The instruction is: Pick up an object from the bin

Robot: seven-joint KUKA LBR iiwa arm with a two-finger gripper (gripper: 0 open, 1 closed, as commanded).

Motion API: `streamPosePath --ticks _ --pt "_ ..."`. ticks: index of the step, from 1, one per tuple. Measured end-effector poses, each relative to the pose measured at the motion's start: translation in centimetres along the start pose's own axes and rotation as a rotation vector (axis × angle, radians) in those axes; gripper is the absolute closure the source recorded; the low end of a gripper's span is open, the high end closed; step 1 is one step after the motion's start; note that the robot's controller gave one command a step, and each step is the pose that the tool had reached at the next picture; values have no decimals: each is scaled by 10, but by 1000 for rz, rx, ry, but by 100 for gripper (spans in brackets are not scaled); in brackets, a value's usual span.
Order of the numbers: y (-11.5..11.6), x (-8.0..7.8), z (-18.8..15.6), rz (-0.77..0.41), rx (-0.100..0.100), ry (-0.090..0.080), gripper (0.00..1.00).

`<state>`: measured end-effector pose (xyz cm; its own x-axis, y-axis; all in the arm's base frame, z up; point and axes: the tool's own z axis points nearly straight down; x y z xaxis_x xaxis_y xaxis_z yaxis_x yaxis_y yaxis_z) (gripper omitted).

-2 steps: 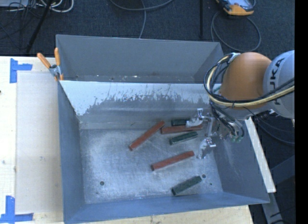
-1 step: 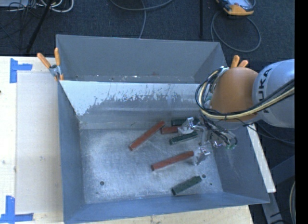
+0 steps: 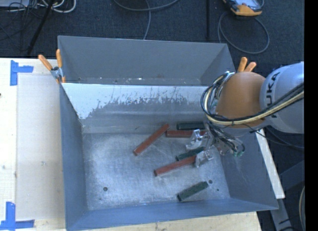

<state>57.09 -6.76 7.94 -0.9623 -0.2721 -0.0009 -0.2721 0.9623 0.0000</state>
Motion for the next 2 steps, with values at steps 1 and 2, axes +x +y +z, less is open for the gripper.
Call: streamPosePath --ticks 1,2 --pt "0 0 0 0 0 0 100" --pt "1 2 -5 0 -3 6 100"
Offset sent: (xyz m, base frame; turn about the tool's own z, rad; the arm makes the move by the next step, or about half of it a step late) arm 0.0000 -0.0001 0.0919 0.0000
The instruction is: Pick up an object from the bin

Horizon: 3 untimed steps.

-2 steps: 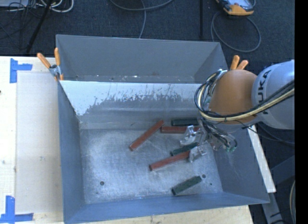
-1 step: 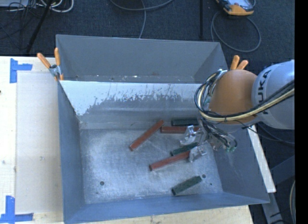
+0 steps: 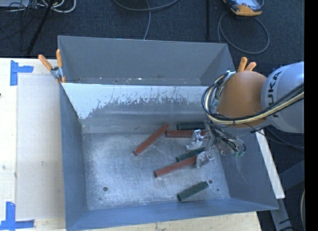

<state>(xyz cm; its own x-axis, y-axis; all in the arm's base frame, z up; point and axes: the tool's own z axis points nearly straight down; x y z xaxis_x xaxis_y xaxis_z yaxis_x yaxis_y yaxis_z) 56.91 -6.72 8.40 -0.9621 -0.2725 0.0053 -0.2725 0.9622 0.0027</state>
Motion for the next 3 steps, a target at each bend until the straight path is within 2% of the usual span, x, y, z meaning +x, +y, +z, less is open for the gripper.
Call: streamPosePath --ticks 1,2,3 --pt "1 1 -22 -1 -1 3 100" --pt "0 -1 -37 -1 2 -5 100" --pt "1 0 -54 -2 2 -4 100"
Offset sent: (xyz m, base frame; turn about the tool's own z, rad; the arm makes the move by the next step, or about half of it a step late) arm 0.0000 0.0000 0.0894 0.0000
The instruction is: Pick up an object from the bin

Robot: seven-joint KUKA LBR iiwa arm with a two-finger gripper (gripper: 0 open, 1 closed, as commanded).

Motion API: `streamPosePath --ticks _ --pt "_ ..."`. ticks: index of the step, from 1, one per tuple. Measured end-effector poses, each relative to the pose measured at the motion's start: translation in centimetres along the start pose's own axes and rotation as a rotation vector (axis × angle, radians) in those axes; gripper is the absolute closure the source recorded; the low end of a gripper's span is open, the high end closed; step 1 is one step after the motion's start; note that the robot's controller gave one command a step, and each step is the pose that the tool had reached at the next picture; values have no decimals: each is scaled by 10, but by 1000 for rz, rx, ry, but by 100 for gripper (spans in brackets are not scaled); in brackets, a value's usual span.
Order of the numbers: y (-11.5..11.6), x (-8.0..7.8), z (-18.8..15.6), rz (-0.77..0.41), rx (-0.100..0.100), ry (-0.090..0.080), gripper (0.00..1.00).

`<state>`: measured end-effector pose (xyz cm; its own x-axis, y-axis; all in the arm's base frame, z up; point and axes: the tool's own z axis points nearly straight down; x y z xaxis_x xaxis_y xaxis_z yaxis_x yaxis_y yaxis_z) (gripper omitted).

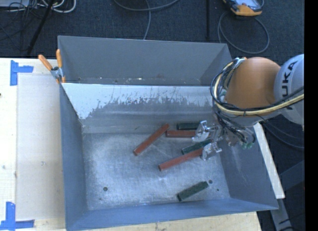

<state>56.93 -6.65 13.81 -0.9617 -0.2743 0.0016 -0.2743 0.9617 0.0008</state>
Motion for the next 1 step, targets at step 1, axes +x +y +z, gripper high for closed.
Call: streamPosePath --ticks 1 --pt "0 -1 -13 0 1 -3 100"
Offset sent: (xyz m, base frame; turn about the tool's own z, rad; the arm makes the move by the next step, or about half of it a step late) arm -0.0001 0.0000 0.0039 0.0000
